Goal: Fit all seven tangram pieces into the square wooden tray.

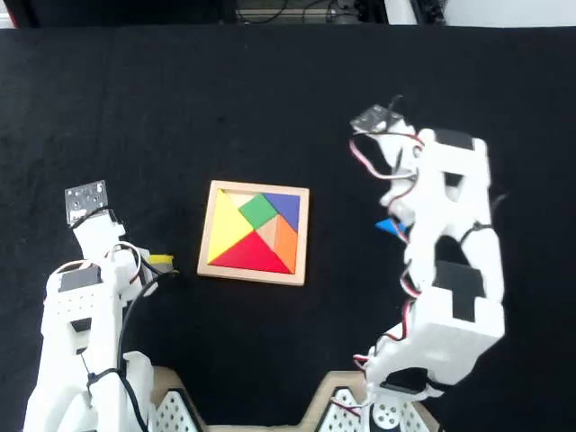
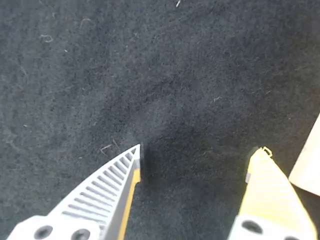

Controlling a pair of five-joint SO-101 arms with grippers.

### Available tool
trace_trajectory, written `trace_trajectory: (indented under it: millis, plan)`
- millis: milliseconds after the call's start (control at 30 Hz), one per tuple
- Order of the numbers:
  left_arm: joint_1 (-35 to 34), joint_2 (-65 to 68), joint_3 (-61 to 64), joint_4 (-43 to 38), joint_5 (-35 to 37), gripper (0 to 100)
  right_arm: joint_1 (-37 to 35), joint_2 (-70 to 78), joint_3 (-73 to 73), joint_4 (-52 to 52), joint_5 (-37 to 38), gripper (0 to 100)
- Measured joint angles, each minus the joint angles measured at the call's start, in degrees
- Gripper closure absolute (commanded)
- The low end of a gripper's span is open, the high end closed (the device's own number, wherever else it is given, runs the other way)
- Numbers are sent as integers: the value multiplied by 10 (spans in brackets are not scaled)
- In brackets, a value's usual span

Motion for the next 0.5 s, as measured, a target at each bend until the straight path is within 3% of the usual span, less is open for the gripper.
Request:
trace_trajectory:
  millis: [133,233,433,500]
  plan:
    - [0,0,0,0,0,668,31,0,0,-20,128,832]
    - [0,0,0,0,0,668,33,0,0,-27,168,785]
    - [0,0,0,0,0,668,75,0,0,-59,185,969]
    - [0,0,0,0,0,668,99,0,13,-62,202,978]
